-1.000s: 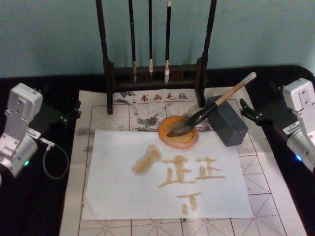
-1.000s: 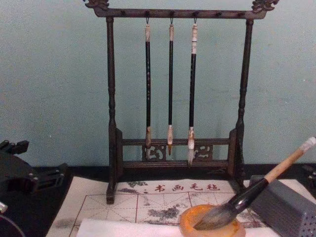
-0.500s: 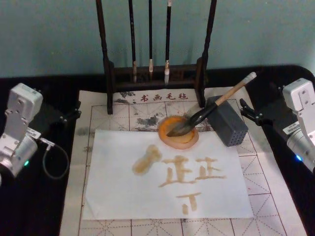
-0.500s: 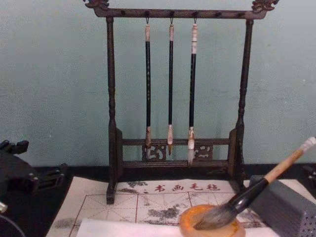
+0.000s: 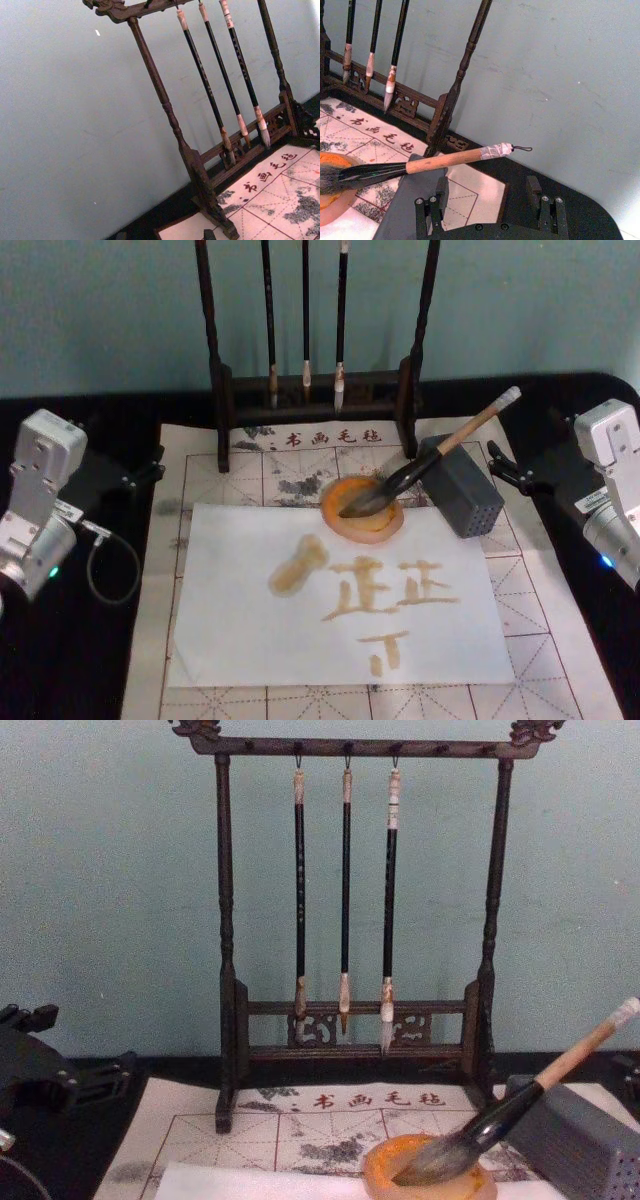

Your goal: Pick up the brush from the inkstone, write on the paper, then place the brush back to its original position.

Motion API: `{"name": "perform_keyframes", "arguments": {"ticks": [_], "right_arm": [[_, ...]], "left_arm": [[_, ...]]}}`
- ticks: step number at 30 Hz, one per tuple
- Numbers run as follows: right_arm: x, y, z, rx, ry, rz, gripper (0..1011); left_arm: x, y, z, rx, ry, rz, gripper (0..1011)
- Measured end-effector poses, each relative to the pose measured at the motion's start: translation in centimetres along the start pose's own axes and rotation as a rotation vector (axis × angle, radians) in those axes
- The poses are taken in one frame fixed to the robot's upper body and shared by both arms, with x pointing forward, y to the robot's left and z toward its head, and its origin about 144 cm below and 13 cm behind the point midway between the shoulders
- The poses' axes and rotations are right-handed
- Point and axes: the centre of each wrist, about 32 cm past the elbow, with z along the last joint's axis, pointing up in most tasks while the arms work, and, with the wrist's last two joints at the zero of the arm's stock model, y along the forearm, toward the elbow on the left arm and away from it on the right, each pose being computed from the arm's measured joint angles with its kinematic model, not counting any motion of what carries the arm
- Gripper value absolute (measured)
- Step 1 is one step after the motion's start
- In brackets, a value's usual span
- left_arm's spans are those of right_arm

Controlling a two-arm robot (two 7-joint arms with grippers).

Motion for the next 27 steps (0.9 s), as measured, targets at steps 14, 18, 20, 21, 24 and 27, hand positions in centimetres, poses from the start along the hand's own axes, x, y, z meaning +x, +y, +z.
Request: {"name": "perform_keyframes", "arguments": {"ticks": [14,18,20,21,24,27], "right_arm": [[0.00,0.00,0.00,0.000,0.000,0.000,1000],[0.00,0.00,0.00,0.000,0.000,0.000,1000],[0.00,0.00,0.00,0.000,0.000,0.000,1000],[0.00,0.00,0.00,0.000,0.000,0.000,1000],[0.04,-0.03,0.00,-0.001,0.007,0.001,1000],[0.19,-0.12,0.15,-0.005,0.053,0.009,1000]], "left_arm": [[0.00,0.00,0.00,0.000,0.000,0.000,1001],[0.00,0.00,0.00,0.000,0.000,0.000,1001],[0.00,0.00,0.00,0.000,0.000,0.000,1001],[0.00,0.00,0.00,0.000,0.000,0.000,1001],[0.00,0.00,0.00,0.000,0.000,0.000,1001],[0.00,0.00,0.00,0.000,0.000,0.000,1001]]}}
